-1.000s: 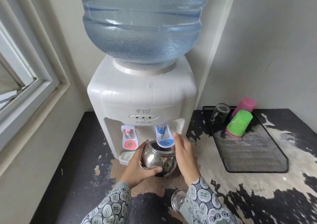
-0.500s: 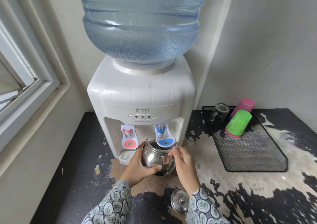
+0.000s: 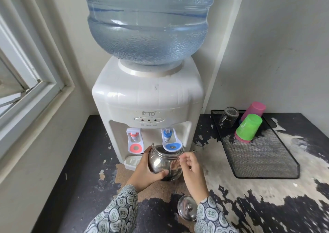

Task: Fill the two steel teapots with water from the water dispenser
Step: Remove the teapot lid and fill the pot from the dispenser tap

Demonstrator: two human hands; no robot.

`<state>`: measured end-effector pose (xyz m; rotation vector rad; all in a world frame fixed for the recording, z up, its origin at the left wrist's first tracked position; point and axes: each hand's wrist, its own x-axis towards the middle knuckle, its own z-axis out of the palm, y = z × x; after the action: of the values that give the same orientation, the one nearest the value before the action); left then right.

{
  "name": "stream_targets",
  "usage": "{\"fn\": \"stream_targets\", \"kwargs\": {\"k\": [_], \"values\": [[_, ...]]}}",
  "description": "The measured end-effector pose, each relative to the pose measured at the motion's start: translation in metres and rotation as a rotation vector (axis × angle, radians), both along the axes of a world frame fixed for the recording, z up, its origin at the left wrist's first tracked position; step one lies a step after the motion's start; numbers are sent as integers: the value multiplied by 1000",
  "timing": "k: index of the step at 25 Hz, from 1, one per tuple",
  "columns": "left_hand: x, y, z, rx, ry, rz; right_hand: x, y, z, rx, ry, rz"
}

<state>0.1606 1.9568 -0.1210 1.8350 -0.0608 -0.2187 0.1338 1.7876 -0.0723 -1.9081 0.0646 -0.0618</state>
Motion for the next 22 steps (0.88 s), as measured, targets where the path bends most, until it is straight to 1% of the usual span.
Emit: {"fn": "stream_targets", "kwargs": {"k": [7, 12, 14, 22], "values": [[-2, -3, 4, 39, 7, 0, -2, -2, -3, -33, -4, -23], [-12, -11, 13, 172, -89, 61, -5, 0, -3, -21, -20, -42], [-16, -15, 14, 160, -106, 86, -5, 1, -3, -28, -28, -47], [-20, -28, 13, 121, -68, 198, -12, 7, -5, -31, -73, -77]]}}
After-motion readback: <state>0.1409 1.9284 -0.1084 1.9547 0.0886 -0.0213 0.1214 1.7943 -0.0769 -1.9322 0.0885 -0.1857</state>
